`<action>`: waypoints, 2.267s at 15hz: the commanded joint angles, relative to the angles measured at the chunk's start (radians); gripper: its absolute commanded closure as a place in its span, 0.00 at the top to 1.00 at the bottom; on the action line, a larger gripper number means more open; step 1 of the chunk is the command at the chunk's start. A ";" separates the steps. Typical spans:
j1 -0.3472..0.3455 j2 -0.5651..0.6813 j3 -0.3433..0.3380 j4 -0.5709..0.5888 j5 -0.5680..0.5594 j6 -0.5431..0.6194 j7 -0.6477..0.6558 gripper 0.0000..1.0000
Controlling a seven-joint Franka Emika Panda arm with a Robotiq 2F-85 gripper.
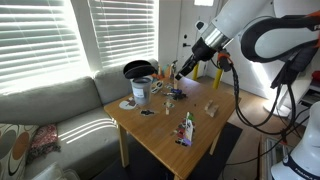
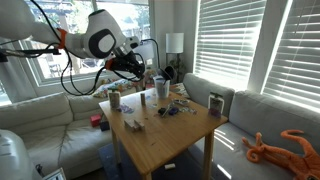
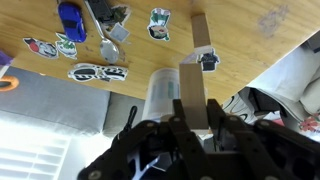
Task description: Pick up the top most laying wooden block and stack it vertically on the vertical wooden block on the table
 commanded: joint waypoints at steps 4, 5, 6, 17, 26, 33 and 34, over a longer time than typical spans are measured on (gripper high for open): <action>0.013 -0.001 -0.019 -0.026 0.018 0.025 -0.052 0.29; 0.039 0.002 -0.032 -0.033 0.047 0.045 -0.082 0.07; 0.054 0.005 -0.034 -0.045 0.056 0.076 -0.098 0.07; 0.030 0.021 0.041 -0.097 -0.001 0.195 -0.031 0.07; 0.059 0.031 -0.019 -0.103 0.033 0.201 -0.107 0.29; 0.056 0.065 -0.009 -0.104 0.025 0.231 -0.100 0.07; 0.055 0.070 -0.008 -0.103 0.023 0.235 -0.098 0.07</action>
